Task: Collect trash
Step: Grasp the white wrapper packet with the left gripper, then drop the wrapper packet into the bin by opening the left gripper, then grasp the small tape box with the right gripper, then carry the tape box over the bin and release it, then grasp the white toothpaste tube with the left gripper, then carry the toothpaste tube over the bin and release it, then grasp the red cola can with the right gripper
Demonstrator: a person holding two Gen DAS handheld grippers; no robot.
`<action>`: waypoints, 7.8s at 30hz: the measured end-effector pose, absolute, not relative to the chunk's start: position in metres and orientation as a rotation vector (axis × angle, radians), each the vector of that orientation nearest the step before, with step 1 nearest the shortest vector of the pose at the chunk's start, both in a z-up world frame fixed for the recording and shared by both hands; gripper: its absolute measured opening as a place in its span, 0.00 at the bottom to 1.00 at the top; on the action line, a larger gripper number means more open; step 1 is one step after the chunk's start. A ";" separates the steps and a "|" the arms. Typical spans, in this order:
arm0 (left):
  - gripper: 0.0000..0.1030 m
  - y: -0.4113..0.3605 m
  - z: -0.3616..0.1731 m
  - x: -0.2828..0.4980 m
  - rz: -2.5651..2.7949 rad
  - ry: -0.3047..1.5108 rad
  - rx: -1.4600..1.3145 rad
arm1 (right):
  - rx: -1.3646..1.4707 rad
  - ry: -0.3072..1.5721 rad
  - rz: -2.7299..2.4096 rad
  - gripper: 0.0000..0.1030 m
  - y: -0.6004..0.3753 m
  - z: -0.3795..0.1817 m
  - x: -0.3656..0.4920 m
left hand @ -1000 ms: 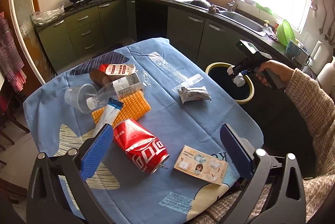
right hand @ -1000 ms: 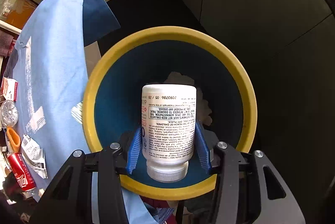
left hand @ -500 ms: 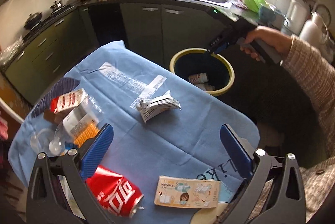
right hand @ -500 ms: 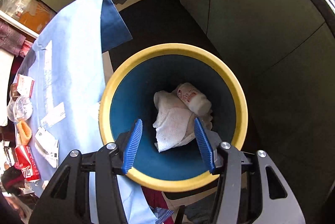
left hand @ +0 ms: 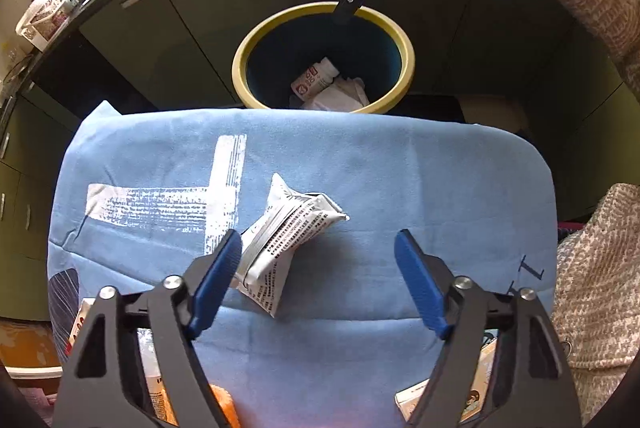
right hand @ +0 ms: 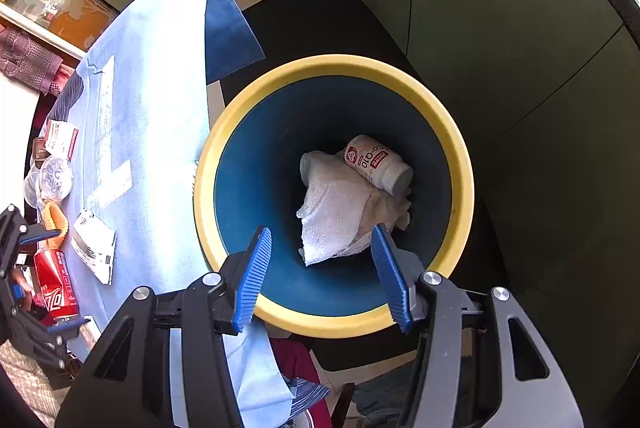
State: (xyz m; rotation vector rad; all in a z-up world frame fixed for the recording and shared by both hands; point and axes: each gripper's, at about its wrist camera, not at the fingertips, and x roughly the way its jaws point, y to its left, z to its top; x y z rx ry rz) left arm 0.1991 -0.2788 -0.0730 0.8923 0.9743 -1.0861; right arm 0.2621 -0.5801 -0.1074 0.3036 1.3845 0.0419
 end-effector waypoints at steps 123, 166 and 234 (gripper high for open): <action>0.94 -0.024 0.009 0.131 -0.359 0.940 0.051 | 0.153 1.367 -0.088 0.56 -0.552 -0.138 0.280; 0.29 -0.048 -0.032 0.241 -0.453 1.117 0.374 | 0.227 1.360 0.020 0.57 -0.528 -0.125 0.266; 0.93 0.040 0.061 0.076 -0.229 0.708 -0.126 | -0.091 1.504 0.681 0.78 -0.173 -0.052 0.204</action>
